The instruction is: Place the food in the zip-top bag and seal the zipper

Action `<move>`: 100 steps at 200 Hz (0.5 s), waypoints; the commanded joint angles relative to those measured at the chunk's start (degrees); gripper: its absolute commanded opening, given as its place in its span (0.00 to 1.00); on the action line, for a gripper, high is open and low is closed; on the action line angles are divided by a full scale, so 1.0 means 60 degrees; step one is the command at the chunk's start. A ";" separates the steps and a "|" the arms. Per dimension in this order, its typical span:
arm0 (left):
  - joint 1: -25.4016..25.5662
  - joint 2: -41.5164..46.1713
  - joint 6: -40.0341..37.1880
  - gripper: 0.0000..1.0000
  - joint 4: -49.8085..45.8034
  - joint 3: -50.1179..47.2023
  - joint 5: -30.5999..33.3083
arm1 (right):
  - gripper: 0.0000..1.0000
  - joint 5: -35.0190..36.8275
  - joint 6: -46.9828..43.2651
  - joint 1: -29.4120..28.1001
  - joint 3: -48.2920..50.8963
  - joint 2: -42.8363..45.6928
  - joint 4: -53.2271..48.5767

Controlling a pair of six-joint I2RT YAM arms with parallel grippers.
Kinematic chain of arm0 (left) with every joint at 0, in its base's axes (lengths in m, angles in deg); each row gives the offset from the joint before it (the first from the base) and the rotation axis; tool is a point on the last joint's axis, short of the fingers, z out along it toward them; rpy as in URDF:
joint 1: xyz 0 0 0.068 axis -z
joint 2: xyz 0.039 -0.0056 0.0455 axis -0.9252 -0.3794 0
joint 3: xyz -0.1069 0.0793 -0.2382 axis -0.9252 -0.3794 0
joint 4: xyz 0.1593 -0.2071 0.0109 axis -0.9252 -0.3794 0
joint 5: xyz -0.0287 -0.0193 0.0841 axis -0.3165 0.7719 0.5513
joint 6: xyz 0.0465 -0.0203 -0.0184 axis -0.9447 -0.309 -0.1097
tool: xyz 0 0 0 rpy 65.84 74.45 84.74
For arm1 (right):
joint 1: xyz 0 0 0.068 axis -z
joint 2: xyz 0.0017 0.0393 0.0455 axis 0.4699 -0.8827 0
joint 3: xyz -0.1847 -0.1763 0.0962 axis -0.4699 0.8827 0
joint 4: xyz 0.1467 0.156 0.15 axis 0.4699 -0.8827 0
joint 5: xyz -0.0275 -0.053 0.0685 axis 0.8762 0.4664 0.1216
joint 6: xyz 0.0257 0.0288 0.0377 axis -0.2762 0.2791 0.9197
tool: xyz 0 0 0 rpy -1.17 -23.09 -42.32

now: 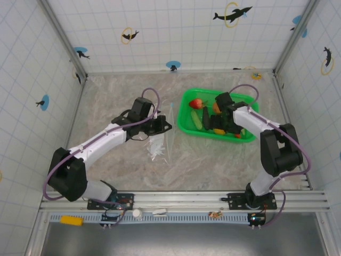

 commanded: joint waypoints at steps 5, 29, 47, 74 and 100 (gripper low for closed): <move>0.0026 0.0140 -0.0289 0.00 -0.0184 -0.0073 0.0172 | 0.94 -0.0101 -0.0074 0.0035 -0.0350 -0.0425 0.0096; 0.0021 0.0038 -0.0388 0.00 -0.0295 0.0302 0.0241 | 0.76 0.0028 -0.0078 -0.0071 -0.0525 -0.0476 0.0119; 0.0021 -0.0004 -0.0332 0.00 -0.0216 0.0351 0.0213 | 0.62 0.0356 -0.0172 -0.0152 -0.0632 -0.0297 0.0111; 0.0019 -0.0148 -0.0064 0.00 0.0040 0.0417 -0.0093 | 0.58 0.0614 -0.0125 -0.0278 -0.0850 0.0011 -0.0143; 0.0003 -0.0320 0.0140 0.00 0.0233 0.0512 -0.0273 | 0.57 0.0788 -0.0058 -0.0646 -0.1172 0.0624 -0.0375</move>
